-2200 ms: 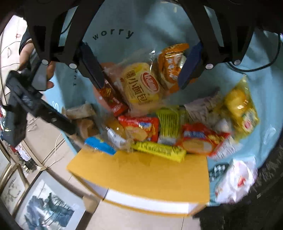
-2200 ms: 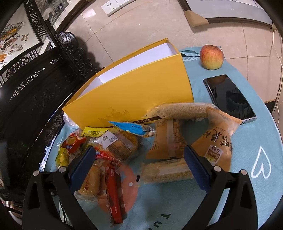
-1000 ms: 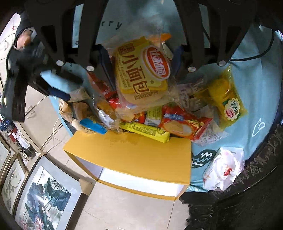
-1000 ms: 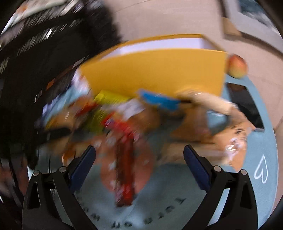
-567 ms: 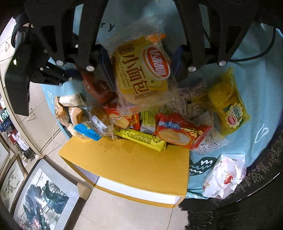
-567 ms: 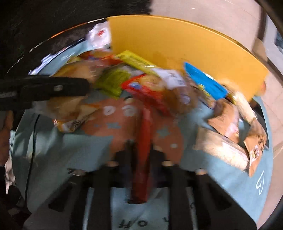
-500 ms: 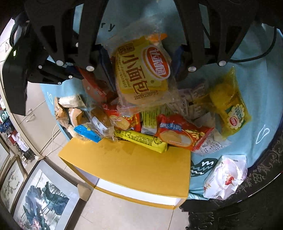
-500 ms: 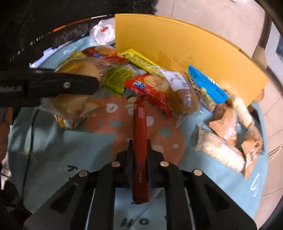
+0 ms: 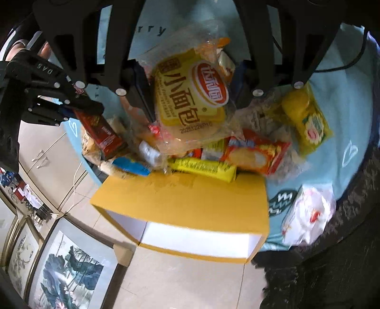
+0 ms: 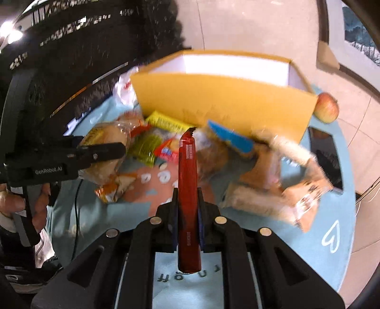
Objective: Organize snacks
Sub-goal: 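Carry both held snacks over the yellow box and open both grippers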
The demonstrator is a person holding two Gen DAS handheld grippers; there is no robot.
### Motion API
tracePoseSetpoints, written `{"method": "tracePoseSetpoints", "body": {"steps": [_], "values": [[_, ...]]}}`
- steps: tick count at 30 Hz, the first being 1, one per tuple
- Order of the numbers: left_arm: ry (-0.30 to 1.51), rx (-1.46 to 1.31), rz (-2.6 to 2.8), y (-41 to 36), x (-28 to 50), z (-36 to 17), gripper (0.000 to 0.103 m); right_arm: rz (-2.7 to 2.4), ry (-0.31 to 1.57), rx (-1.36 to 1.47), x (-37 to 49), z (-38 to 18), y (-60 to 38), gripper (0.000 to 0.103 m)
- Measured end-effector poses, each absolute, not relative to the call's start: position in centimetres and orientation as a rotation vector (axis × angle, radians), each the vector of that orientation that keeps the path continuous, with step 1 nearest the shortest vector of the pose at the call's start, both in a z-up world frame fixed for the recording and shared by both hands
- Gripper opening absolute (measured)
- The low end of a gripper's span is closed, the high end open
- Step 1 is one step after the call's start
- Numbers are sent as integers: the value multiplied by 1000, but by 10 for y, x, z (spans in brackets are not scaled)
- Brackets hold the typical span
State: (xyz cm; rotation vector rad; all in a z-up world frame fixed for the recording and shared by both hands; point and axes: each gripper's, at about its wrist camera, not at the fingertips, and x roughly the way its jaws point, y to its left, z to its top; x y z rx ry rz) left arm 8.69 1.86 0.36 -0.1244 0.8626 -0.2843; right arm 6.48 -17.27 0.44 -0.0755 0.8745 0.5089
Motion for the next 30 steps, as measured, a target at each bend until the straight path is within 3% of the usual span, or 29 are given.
{"method": "tracePoseSetpoints", "body": {"steps": [13,19,26,27,28,29,30], "values": [[750,-93,-280,-12,153,78,58,452,662,-31,118,90,-205,13],[733,-98,-219,-19,214,97,58,392,660,35,184,89,-212,13],[794,-126,-166,-21,283,75,58,327,705,101,255,55,-205,14],[821,-139,-157,-19,292,66,59,315,714,110,260,51,-206,22],[842,-151,-156,-17,296,60,71,299,741,127,265,46,-208,30],[860,-173,-139,-15,297,55,82,279,758,155,266,44,-212,50],[854,-195,-113,-11,295,53,95,272,728,188,263,44,-217,59]]}}
